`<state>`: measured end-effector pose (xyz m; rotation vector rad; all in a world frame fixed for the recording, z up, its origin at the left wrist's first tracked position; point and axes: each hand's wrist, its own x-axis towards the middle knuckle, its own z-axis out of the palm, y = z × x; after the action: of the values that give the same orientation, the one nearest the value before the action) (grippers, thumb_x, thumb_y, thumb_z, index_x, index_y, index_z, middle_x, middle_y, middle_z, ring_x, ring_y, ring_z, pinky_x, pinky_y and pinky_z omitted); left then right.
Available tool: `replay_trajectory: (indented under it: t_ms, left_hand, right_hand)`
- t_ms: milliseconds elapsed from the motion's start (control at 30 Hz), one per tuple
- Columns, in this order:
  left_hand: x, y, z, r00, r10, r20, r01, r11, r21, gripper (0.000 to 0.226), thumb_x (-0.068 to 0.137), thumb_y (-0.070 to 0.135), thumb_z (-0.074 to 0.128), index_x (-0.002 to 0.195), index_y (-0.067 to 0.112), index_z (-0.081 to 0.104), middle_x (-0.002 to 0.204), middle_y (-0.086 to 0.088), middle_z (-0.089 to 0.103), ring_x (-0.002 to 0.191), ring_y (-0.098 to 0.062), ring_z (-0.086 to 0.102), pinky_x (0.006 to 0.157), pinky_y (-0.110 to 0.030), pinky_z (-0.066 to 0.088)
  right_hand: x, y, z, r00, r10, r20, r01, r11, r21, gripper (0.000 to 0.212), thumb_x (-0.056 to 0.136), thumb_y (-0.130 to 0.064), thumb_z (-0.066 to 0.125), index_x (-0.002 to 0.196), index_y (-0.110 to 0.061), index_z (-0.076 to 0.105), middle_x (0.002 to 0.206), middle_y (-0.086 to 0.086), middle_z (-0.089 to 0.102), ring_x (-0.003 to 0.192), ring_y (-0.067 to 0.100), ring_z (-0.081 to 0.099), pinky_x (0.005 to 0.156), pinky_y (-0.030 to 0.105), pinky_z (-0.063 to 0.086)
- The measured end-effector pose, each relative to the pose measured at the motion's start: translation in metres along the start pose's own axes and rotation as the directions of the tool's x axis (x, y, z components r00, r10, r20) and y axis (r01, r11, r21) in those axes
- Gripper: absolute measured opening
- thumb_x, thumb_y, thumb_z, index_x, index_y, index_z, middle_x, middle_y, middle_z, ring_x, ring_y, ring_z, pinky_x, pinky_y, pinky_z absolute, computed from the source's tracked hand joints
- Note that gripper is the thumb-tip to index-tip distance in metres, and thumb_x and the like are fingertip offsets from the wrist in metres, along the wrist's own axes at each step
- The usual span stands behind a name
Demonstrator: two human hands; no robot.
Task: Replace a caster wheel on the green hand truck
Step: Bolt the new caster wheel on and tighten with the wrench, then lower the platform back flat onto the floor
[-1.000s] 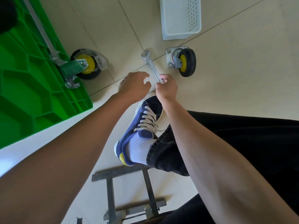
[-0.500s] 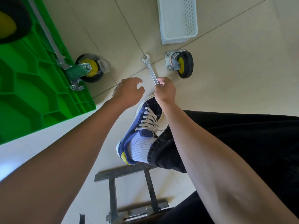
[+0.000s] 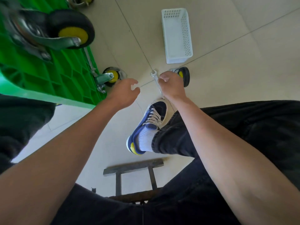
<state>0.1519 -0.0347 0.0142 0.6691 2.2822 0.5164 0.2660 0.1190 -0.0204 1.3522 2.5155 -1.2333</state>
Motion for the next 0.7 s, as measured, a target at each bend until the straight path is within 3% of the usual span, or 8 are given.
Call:
replay_trajectory:
  t_ms: [100, 200, 300, 567, 700]
  left_hand:
    - [-0.023, 0.009, -0.016, 0.999, -0.023, -0.033, 0.023, 1.0, -0.011, 0.041, 0.096, 0.031, 0.057, 0.135, 0.022, 0.063, 0.138, 0.0, 0.063, 0.126, -0.024, 0.057, 0.107, -0.032, 0.045]
    - [-0.046, 0.016, -0.031, 0.998, -0.001, -0.07, -0.001, 0.999, -0.037, 0.048, 0.088, 0.04, 0.054, 0.131, 0.022, 0.067, 0.132, -0.002, 0.067, 0.122, -0.024, 0.06, 0.105, -0.033, 0.047]
    - [-0.065, 0.017, -0.046, 0.993, -0.013, -0.116, 0.007, 0.998, -0.057, 0.059, 0.076, 0.049, 0.047, 0.127, 0.028, 0.068, 0.128, 0.001, 0.069, 0.12, -0.023, 0.062, 0.106, -0.034, 0.048]
    - [-0.122, 0.021, -0.081, 0.951, -0.025, -0.307, -0.055, 0.967, -0.249, 0.042, 0.095, 0.023, 0.055, 0.135, 0.016, 0.064, 0.132, -0.003, 0.066, 0.118, -0.019, 0.063, 0.106, -0.03, 0.048]
    - [-0.142, 0.011, -0.087, 0.926, -0.064, -0.371, -0.08, 0.93, -0.36, 0.037, 0.098, 0.023, 0.057, 0.133, 0.017, 0.066, 0.134, 0.001, 0.065, 0.113, -0.007, 0.057, 0.097, -0.018, 0.037]
  right_hand:
    - [-0.017, -0.023, -0.016, 0.998, -0.049, -0.03, 0.05, 0.998, 0.035, 0.021, 0.095, -0.019, 0.057, 0.103, -0.004, 0.068, 0.103, 0.011, 0.072, 0.099, 0.026, 0.066, 0.087, 0.037, 0.052]
    - [-0.037, -0.046, -0.03, 0.989, -0.143, -0.047, 0.144, 0.989, 0.025, 0.024, 0.095, -0.02, 0.06, 0.11, -0.003, 0.068, 0.11, 0.015, 0.072, 0.106, 0.031, 0.066, 0.093, 0.046, 0.053]
    - [-0.055, -0.067, -0.046, 0.974, -0.223, -0.038, 0.223, 0.975, 0.003, 0.026, 0.097, -0.019, 0.06, 0.119, -0.009, 0.07, 0.12, 0.007, 0.072, 0.114, 0.025, 0.065, 0.098, 0.04, 0.051]
    - [-0.097, -0.122, -0.071, 0.912, -0.408, -0.044, 0.407, 0.913, -0.027, 0.031, 0.099, -0.022, 0.06, 0.129, -0.016, 0.067, 0.131, 0.001, 0.068, 0.116, 0.021, 0.065, 0.098, 0.03, 0.05]
    - [-0.115, -0.153, -0.075, 0.866, -0.498, -0.047, 0.497, 0.867, -0.027, 0.035, 0.101, -0.023, 0.06, 0.134, -0.017, 0.064, 0.136, 0.0, 0.066, 0.126, 0.016, 0.06, 0.102, 0.027, 0.045]
